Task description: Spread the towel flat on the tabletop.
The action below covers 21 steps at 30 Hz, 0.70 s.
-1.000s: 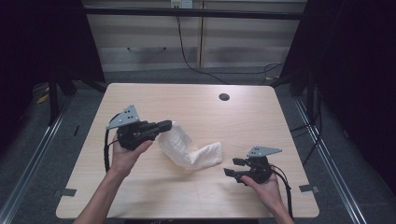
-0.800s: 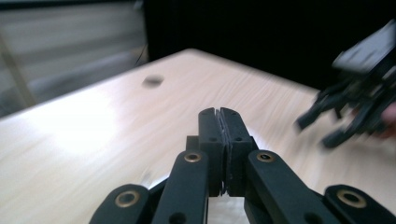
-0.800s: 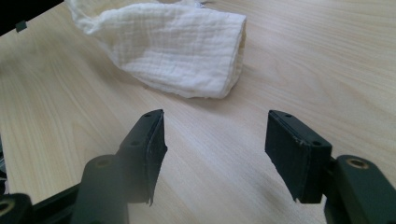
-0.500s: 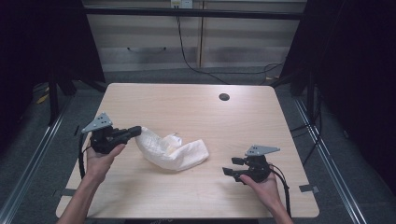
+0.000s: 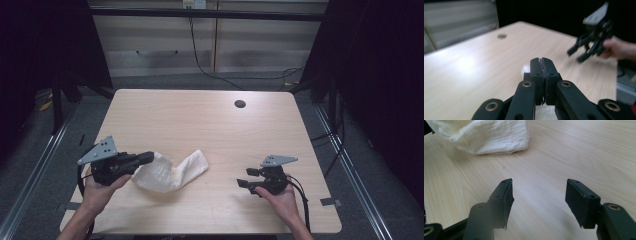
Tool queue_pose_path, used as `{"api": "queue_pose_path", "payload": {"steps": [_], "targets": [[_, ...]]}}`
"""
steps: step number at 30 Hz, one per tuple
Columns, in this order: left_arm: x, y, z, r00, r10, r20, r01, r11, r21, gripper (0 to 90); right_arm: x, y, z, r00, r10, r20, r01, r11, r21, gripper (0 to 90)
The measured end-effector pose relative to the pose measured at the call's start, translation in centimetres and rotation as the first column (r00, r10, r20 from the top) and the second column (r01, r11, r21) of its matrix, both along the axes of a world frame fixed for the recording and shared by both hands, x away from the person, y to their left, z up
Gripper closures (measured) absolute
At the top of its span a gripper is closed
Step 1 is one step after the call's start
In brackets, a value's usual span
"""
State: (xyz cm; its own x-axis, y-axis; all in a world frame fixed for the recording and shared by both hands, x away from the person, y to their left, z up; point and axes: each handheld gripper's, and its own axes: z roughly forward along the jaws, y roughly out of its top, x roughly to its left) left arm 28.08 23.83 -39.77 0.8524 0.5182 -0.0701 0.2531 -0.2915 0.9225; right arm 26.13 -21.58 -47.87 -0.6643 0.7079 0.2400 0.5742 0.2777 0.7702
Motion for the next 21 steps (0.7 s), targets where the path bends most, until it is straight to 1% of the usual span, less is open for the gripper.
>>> {"api": "queue_pose_path", "payload": {"steps": [1,2,3,4,6,7,8,9,10,11,13,14,15,16,17,18,19,20,21], "targets": [[0.0,0.0,0.0,1.0,0.0,0.0,0.0,1.0,0.0,88.5,0.0,0.0,0.0,1.0,0.0,0.0,0.0,1.0,0.0,40.1],[0.5,0.4,-2.0,0.9982,0.045,-0.04,-0.044,0.9985,0.031,88.5,0.3,0.5,0.1,0.9999,0.016,0.0,-0.016,0.9999,0.006,40.7],[0.8,0.6,-2.9,0.9959,0.068,-0.06,-0.064,0.9965,0.053,88.5,0.5,0.8,0.1,0.9997,0.026,-0.001,-0.026,0.9997,0.001,41.0],[0.8,0.6,-2.9,0.9959,0.068,-0.06,-0.064,0.9965,0.053,88.5,0.8,1.1,0.2,0.9995,0.033,0.003,-0.033,0.9995,-0.002,41.2],[1.3,0.6,-4.5,0.991,0.101,-0.089,-0.092,0.9908,0.1,88.5,1.1,1.5,0.3,0.9991,0.042,0.002,-0.042,0.9991,-0.004,41.6],[1.4,0.7,-5.0,0.9891,0.107,-0.1,-0.096,0.9886,0.116,88.4,1.3,1.9,0.4,0.9987,0.05,0.005,-0.05,0.9987,-0.005,42.1],[1.5,0.7,-5.5,0.9874,0.108,-0.116,-0.093,0.9882,0.121,88.5,1.6,2.2,0.5,0.9982,0.059,0.011,-0.059,0.9982,-0.008,42.0],[1.6,0.5,-6.3,0.9859,0.104,-0.132,-0.085,0.9864,0.14,88.4,2.4,3.1,0.8,0.9974,0.07,0.016,-0.07,0.9975,-0.011,42.5],[1.6,0.5,-6.3,0.9859,0.104,-0.132,-0.085,0.9864,0.14,88.4,2.4,3.1,0.8,0.9974,0.07,0.016,-0.07,0.9975,-0.011,42.5],[1.6,0.4,-6.8,0.9836,0.101,-0.15,-0.079,0.9862,0.145,88.4,2.9,3.6,1.0,0.9967,0.078,0.022,-0.078,0.9969,-0.007,42.9],[1.6,0.1,-7.4,0.9808,0.104,-0.165,-0.076,0.9825,0.17,88.4,4.0,4.7,1.5,0.9951,0.093,0.032,-0.093,0.9957,-0.002,43.0],[1.6,-0.1,-7.7,0.9796,0.1,-0.174,-0.068,0.981,0.182,88.4,4.7,5.3,1.7,0.9945,0.099,0.035,-0.099,0.995,0.011,43.1],[1.7,-0.2,-7.9,0.9799,0.098,-0.174,-0.064,0.9798,0.189,88.3,6.1,6.7,2.1,0.9924,0.119,0.032,-0.119,0.9925,0.026,43.0],[1.8,-0.4,-8.4,0.979,0.097,-0.18,-0.058,0.9761,0.209,88.3,6.8,7.6,2.2,0.9908,0.133,0.026,-0.134,0.9907,0.024,42.7],[1.9,-0.5,-8.6,0.9763,0.1,-0.191,-0.058,0.9751,0.214,88.3,7.5,8.4,2.2,0.9884,0.15,0.02,-0.151,0.9885,0.016,42.2],[2.1,-0.5,-8.8,0.9759,0.106,-0.191,-0.062,0.973,0.222,88.3,8.1,9.2,2.2,0.9865,0.164,0.012,-0.164,0.9864,0.017,42.0],[2.1,-0.5,-8.8,0.9759,0.106,-0.191,-0.062,0.973,0.222,88.3,8.7,9.9,2.2,0.9839,0.179,0.006,-0.179,0.9838,0.015,41.7],[2.2,-0.4,-9.0,0.974,0.112,-0.197,-0.066,0.9717,0.227,88.3,8.7,9.9,2.2,0.9839,0.179,0.006,-0.179,0.9838,0.015,41.7],[2.4,-0.3,-9.3,0.9727,0.113,-0.203,-0.064,0.97,0.235,88.3,9.3,10.5,2.1,0.9823,0.187,0.003,-0.187,0.9823,0.012,41.3]]}}
